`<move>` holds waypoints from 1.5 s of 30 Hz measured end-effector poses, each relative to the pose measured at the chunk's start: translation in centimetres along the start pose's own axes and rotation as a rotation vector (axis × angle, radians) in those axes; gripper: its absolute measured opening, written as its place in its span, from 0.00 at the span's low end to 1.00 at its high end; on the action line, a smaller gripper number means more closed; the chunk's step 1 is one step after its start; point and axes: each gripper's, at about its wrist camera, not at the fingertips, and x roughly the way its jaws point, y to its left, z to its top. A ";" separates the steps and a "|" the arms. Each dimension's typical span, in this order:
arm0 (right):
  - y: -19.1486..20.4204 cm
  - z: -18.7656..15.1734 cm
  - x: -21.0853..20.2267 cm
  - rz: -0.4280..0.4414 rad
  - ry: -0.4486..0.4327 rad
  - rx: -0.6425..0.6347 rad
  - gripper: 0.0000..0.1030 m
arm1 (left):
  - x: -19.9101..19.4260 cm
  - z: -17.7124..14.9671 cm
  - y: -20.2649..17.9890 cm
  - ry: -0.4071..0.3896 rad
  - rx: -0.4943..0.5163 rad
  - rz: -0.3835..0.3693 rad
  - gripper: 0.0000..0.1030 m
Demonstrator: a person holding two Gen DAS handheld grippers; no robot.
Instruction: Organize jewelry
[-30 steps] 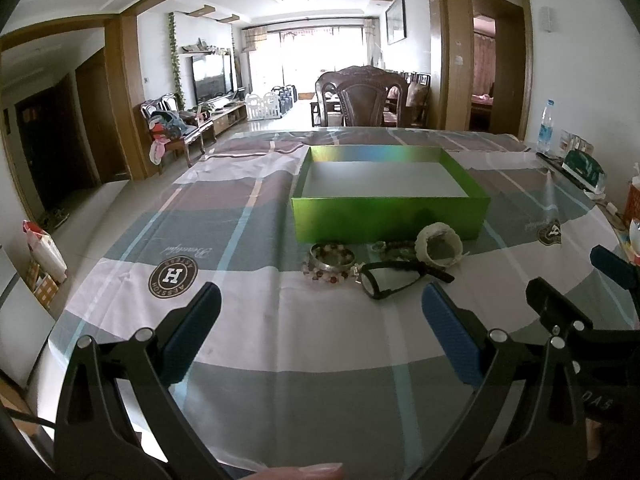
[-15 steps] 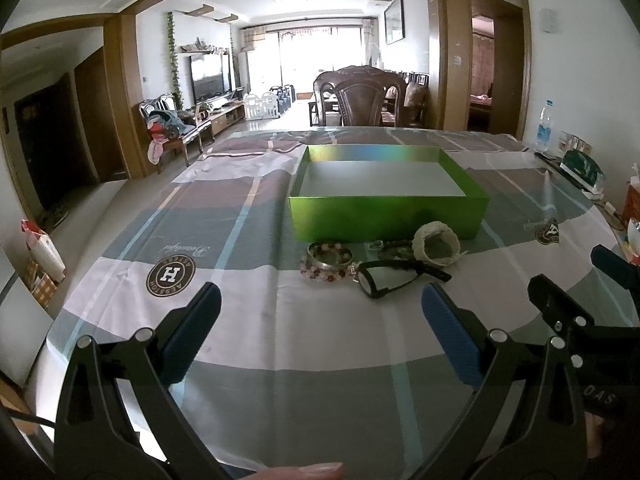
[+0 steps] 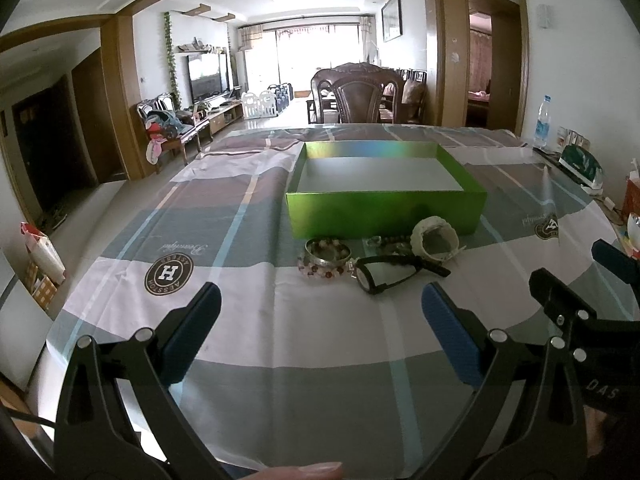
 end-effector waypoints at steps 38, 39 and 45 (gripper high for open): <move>-0.8 3.1 18.4 -0.021 0.456 0.014 0.53 | 13.2 1.5 -0.8 0.310 0.020 -0.049 0.79; -0.7 2.9 18.8 -0.016 0.465 0.016 0.42 | 13.6 1.4 -1.1 0.321 0.026 -0.056 0.78; -1.1 2.3 17.3 0.027 0.460 0.018 0.25 | 14.7 1.7 -0.5 0.355 -0.003 -0.097 0.42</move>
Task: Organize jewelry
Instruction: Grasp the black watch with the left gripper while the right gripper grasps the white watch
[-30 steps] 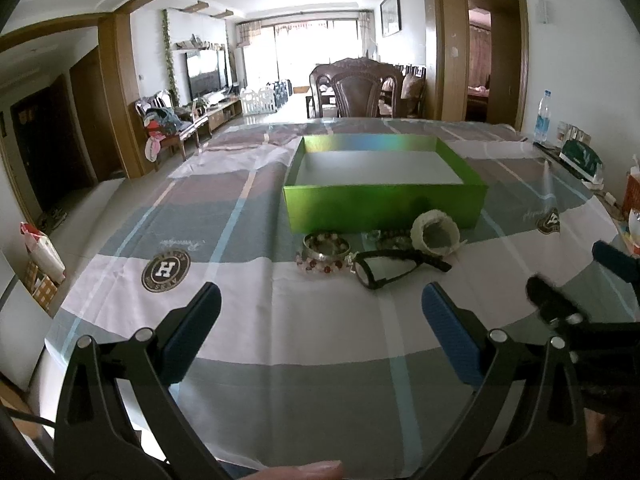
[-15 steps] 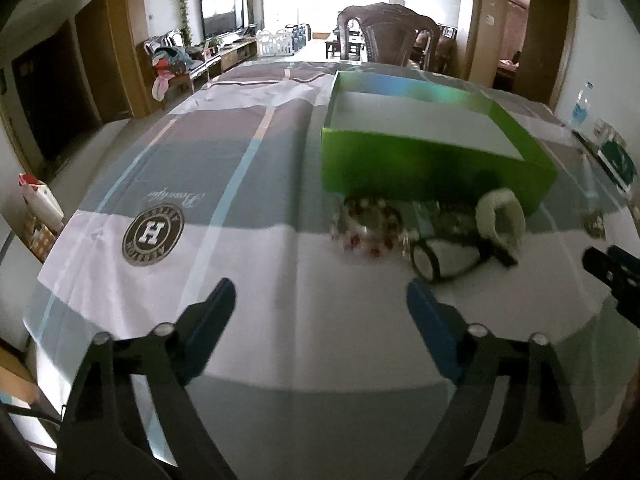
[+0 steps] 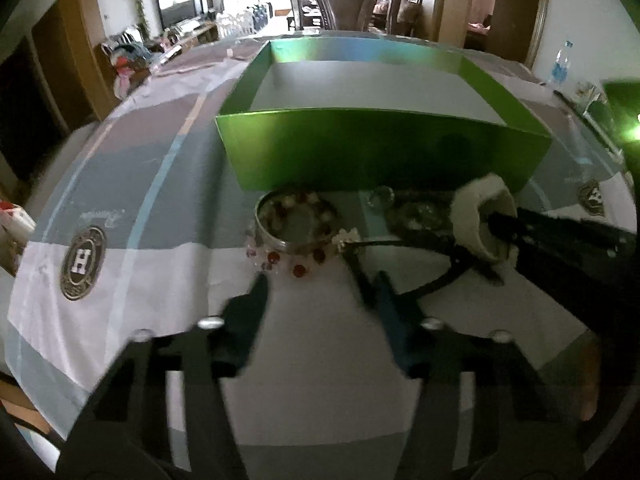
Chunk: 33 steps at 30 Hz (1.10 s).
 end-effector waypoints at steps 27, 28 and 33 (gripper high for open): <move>-2.6 -5.8 -7.0 -0.006 -0.093 0.000 0.75 | -2.3 -1.5 2.2 -0.054 -0.018 0.075 0.76; -2.0 -5.9 -6.9 -0.005 -0.091 -0.019 0.76 | -2.1 -1.6 2.3 -0.048 -0.023 0.081 0.76; 0.5 -5.2 -4.5 -0.043 -0.075 -0.106 0.76 | -1.9 -1.8 3.1 -0.043 -0.046 0.088 0.78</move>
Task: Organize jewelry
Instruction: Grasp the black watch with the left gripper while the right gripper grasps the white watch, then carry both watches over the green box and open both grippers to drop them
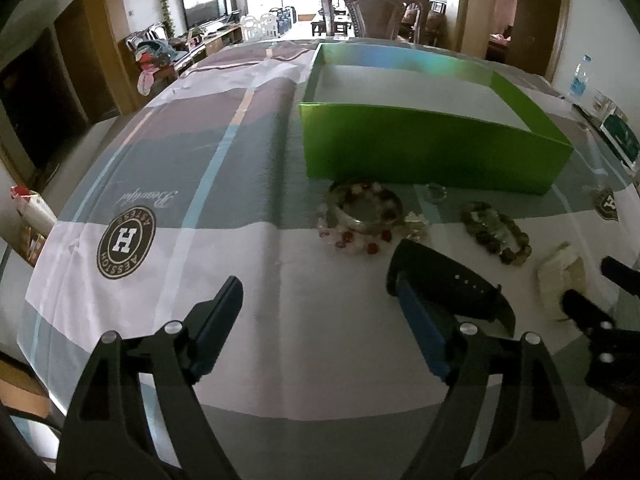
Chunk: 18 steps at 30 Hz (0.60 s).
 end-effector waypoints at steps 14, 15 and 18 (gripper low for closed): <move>-1.0 -1.2 0.1 0.037 0.000 0.042 0.60 | -0.1 -0.5 -2.3 -0.043 0.079 -0.013 0.81; -1.1 -1.4 0.0 0.040 -0.003 0.044 0.60 | 0.3 -0.4 -2.7 -0.051 0.095 -0.004 0.81; -1.0 -1.6 0.0 0.041 -0.009 0.045 0.60 | 1.1 0.1 -3.4 -0.055 0.111 -0.008 0.70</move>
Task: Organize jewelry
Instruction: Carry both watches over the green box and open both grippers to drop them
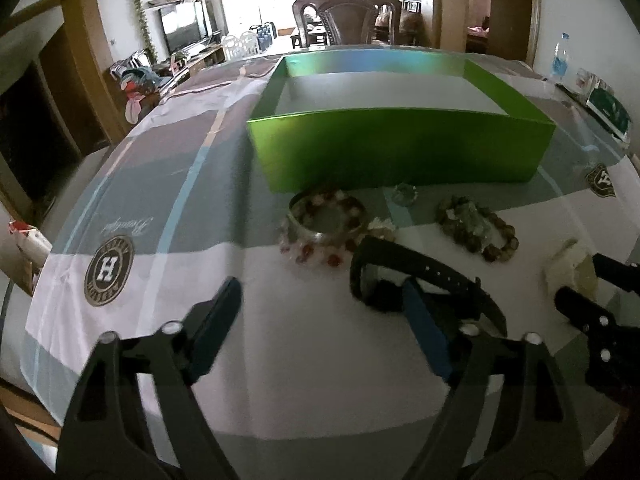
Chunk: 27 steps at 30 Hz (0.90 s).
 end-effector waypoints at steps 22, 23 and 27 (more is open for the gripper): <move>-0.4 2.3 -3.8 0.003 -0.098 0.012 0.59 | -4.7 2.0 3.0 -0.100 -0.066 -0.051 0.07; -0.4 2.3 -4.0 0.007 -0.101 0.011 0.59 | -4.7 2.0 3.1 -0.098 -0.068 -0.051 0.08; -0.2 1.7 -3.0 0.022 -0.065 0.010 0.59 | -3.6 0.9 2.9 -0.062 -0.045 -0.027 0.47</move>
